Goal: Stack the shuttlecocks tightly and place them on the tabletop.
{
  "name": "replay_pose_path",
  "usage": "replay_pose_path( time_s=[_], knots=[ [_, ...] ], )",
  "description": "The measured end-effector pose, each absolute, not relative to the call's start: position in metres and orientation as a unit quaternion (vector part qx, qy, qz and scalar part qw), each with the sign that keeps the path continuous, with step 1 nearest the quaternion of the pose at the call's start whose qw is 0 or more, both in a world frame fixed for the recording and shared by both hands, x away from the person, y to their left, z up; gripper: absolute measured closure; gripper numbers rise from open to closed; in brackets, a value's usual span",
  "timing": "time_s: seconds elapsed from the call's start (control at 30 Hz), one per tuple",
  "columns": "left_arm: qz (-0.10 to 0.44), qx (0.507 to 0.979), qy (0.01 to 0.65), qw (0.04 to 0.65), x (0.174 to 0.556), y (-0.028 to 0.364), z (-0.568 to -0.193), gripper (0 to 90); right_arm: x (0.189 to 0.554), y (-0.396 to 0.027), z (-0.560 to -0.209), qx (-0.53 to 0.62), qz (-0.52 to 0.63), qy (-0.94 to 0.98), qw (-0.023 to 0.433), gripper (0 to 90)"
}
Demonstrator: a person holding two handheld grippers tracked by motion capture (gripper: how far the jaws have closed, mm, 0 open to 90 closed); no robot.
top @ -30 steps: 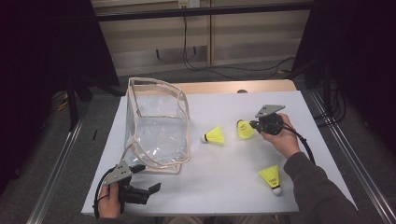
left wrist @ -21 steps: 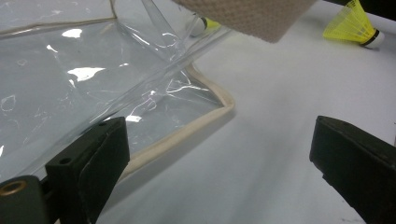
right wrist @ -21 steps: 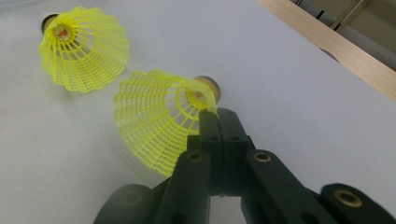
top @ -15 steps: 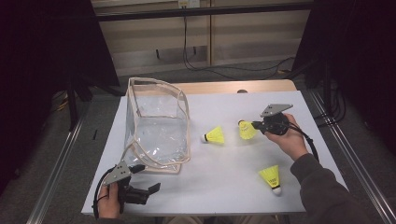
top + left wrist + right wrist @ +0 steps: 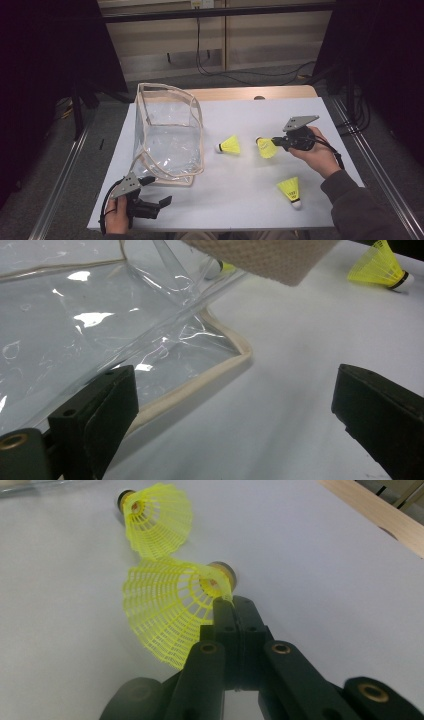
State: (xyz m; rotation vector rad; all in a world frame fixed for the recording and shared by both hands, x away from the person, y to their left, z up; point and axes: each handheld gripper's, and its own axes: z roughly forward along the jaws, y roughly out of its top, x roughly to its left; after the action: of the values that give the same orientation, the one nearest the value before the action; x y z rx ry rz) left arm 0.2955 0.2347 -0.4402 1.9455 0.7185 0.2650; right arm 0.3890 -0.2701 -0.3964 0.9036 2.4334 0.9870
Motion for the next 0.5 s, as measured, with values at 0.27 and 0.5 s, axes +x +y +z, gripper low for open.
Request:
replay_pose_path(
  time_s=[0.27, 0.5],
  knots=[
    [0.11, 0.804, 0.298, 0.502, 0.2955, 0.2346, -0.4403, 4.4, 0.3823, -0.2742, -0.398, 0.316, 0.34, 0.871, 0.16, 90.0],
    [0.111, 0.805, 0.297, 0.501, 0.2956, 0.2342, -0.4402, 4.2, 0.3812, -0.2765, -0.4005, 0.328, 0.344, 0.862, 0.174, 82.4]
  ],
)
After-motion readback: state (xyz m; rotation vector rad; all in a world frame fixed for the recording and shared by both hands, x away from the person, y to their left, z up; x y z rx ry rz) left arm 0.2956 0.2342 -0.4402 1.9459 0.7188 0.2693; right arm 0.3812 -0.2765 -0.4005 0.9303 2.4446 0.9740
